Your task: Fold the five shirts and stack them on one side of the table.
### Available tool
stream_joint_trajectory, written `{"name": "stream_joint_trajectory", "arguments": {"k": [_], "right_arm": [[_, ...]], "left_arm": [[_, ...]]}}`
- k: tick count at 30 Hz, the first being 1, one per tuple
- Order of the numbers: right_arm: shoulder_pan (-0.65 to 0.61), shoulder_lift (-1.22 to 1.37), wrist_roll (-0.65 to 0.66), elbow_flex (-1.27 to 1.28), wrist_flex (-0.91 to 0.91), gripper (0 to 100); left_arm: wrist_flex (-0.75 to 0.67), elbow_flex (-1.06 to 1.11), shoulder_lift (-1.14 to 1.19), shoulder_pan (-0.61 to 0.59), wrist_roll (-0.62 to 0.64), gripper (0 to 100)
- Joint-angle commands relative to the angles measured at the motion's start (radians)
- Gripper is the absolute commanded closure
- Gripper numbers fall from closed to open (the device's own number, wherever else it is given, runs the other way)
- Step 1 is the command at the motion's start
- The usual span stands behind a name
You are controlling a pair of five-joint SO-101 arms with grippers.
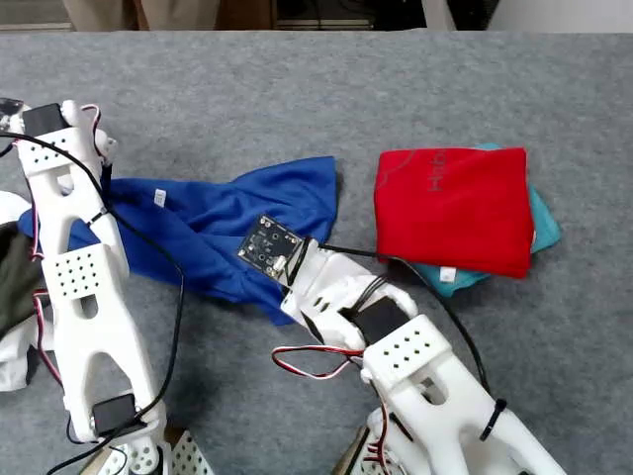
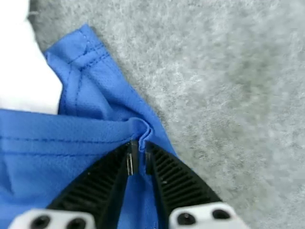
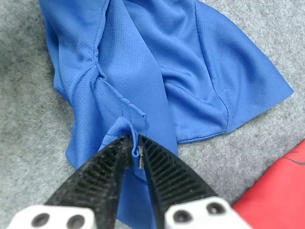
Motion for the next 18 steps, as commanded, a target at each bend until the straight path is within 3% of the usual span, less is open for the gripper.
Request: {"name": "stream_joint_trajectory", "arguments": {"k": [1,12,18], "right_arm": [[-0.015,-0.007,-0.008,-0.002,-0.02,99.4],[-0.007,-0.012,-0.029,-0.013,-0.023,99.4],[0.162,-0.013,-0.035,-0.15,-0.029,99.4]], "left_arm": [[-0.032,0.038,-0.015,-0.006,0.009,98],[0.017,-0.018,-0.05,-0.008,0.011,98],[0.02,-0.087,-0.165,-0.002,-0.057,98]]}}
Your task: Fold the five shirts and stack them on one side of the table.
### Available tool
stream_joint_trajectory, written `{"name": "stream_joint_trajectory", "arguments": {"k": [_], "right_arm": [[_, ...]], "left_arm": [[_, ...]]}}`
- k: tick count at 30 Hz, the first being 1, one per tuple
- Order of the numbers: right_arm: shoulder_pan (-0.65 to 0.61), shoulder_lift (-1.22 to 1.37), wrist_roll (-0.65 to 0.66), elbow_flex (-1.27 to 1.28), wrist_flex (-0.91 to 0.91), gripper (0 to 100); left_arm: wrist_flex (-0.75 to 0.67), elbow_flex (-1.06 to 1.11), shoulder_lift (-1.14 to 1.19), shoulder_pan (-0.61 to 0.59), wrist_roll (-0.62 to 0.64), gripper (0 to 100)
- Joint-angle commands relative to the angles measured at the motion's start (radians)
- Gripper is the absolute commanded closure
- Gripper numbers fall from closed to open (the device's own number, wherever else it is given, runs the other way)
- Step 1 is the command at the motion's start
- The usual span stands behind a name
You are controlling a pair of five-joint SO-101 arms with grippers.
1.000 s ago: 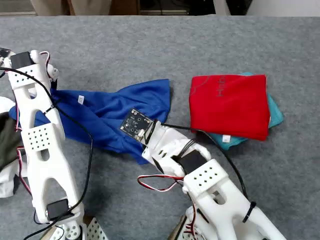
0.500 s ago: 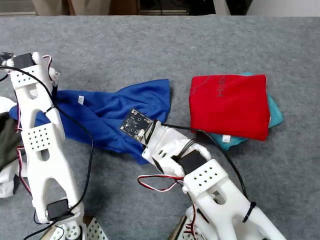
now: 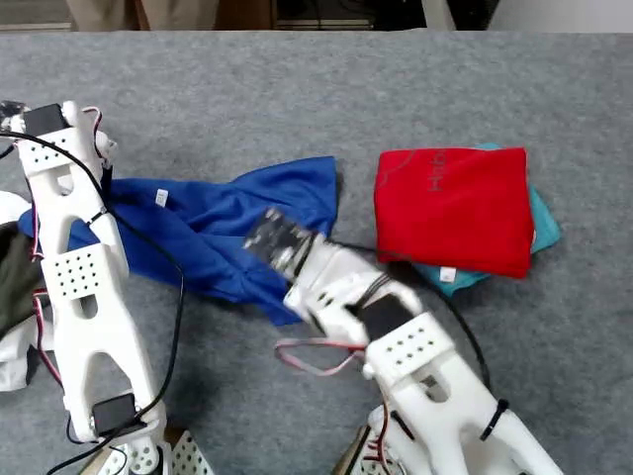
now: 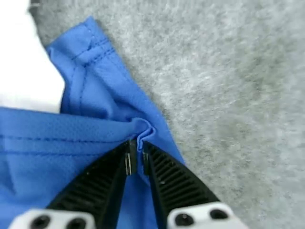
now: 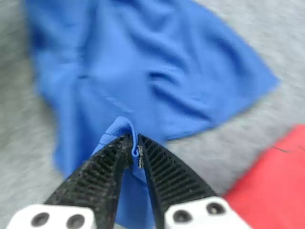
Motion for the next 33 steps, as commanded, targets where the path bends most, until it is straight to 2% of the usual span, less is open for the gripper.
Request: {"name": "stream_joint_trajectory", "arguments": {"k": [1,9,15,24,33], "right_arm": [[0.113,-0.013,-0.012,-0.163,-0.025,99.4],[0.252,-0.013,-0.014,-0.553,-0.025,99.5],[0.306,-0.013,-0.15,-0.794,-0.025,99.5],[0.308,-0.013,-0.175,-1.076,-0.025,99.5],[0.303,-0.005,-0.175,-1.405,-0.041,99.5]], "left_arm": [[0.012,-0.071,-0.16,0.003,-0.051,98],[0.012,-0.061,-0.484,0.006,-0.193,98],[0.014,0.028,-0.745,0.006,-0.318,98],[0.012,0.358,-1.254,-0.071,-0.344,98],[0.011,0.397,-1.612,-0.249,-0.347,98]]}}
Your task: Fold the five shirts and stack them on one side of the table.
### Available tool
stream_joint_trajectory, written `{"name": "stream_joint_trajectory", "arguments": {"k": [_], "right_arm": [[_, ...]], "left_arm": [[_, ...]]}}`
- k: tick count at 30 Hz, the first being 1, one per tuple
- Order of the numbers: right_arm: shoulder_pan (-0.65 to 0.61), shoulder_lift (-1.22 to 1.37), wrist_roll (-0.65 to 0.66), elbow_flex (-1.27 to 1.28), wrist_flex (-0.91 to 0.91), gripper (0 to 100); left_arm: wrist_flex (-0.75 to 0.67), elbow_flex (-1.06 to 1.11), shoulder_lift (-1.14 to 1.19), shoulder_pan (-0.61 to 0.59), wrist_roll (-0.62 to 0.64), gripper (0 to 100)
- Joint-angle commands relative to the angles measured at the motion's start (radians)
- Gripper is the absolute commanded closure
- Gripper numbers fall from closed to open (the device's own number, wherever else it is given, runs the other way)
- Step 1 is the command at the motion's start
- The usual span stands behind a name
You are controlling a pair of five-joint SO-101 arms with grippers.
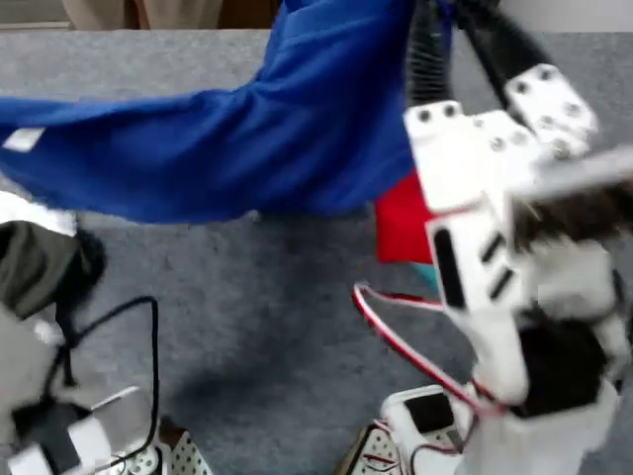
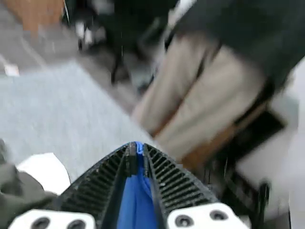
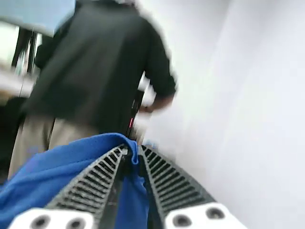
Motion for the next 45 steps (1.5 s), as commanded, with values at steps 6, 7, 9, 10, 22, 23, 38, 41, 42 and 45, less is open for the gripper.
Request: {"name": "stream_joint_trajectory", "arguments": {"k": [6,7,9,10,22,23,38,41,42,45], "right_arm": [[-0.002,-0.002,-0.008,-0.305,-0.1,99.5],[-0.028,-0.002,-0.003,-0.318,-0.098,99.5],[-0.077,-0.002,0.008,-0.34,-0.094,99.5],[-0.094,-0.002,0.031,-0.344,-0.089,99.5],[-0.223,0.061,0.084,-0.234,0.075,99.5],[-0.223,0.082,0.084,-0.196,0.054,99.5],[-0.22,0.581,0.084,0.07,-0.509,99.5],[-0.219,0.699,0.083,0.01,-0.539,99.5],[-0.219,0.733,0.083,-0.016,-0.539,99.5],[-0.219,0.814,0.083,-0.09,-0.539,99.5]], "left_arm": [[0.008,0.109,-0.249,-0.078,-0.081,98],[0.008,0.138,-0.28,-0.078,-0.092,98],[0.008,0.207,-0.341,-0.078,-0.114,98],[0.008,0.242,-0.374,-0.08,-0.123,98],[-0.072,0.661,-0.544,-0.163,-0.155,98],[-0.121,0.726,-0.544,-0.161,-0.155,98],[-1.577,1.812,-0.346,-0.015,-0.12,98],[-1.61,1.784,-0.249,-0.005,-0.12,98],[-1.608,1.761,-0.216,-0.005,-0.12,98],[-1.608,1.685,-0.116,-0.012,-0.12,98]]}}
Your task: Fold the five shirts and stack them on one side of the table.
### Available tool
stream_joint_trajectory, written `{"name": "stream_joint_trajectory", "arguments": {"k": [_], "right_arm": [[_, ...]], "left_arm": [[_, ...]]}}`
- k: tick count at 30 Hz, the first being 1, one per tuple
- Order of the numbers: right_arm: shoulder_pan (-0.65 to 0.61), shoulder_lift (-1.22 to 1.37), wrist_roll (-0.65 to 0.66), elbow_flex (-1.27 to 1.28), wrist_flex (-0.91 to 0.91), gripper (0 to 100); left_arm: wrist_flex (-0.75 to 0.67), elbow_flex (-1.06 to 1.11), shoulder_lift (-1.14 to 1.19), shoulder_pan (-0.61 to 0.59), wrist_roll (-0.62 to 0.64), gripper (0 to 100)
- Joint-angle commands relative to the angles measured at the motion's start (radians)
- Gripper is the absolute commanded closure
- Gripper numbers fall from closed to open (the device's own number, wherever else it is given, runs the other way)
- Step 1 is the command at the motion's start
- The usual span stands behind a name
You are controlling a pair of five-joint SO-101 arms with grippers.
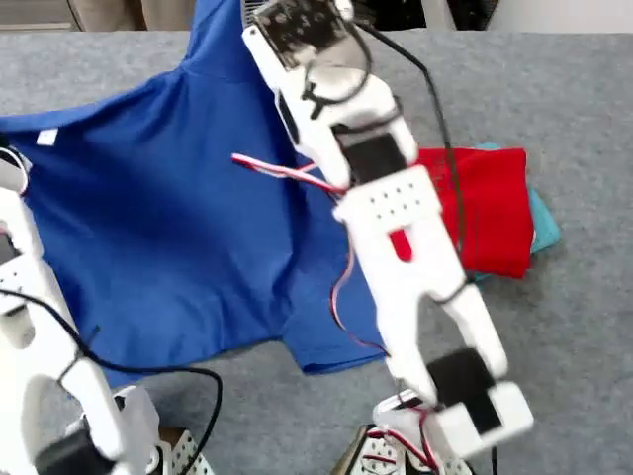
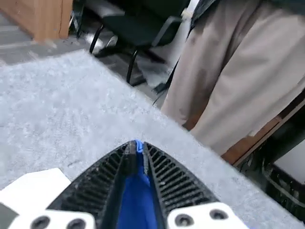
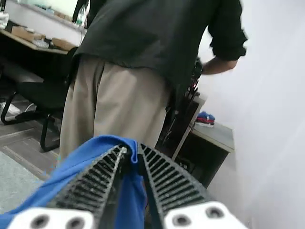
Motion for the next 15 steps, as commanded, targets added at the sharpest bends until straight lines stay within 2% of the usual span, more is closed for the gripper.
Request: {"name": "stream_joint_trajectory", "arguments": {"k": [1,7,11,15], "right_arm": [[-0.013,0.065,0.002,-0.122,-0.02,99.5],[-0.012,0.081,0.009,-0.2,0.199,99.5],[-0.012,0.054,0.011,-0.24,0.387,99.5],[-0.012,0.002,0.015,-0.231,0.482,99.5]], "left_arm": [[-0.035,-0.12,0.09,0.0,0.006,98],[-0.002,-0.192,0.15,-0.037,0.003,98],[0.187,-0.216,0.148,-0.034,-0.064,98],[0.423,-0.238,0.147,-0.037,-0.12,98]]}}
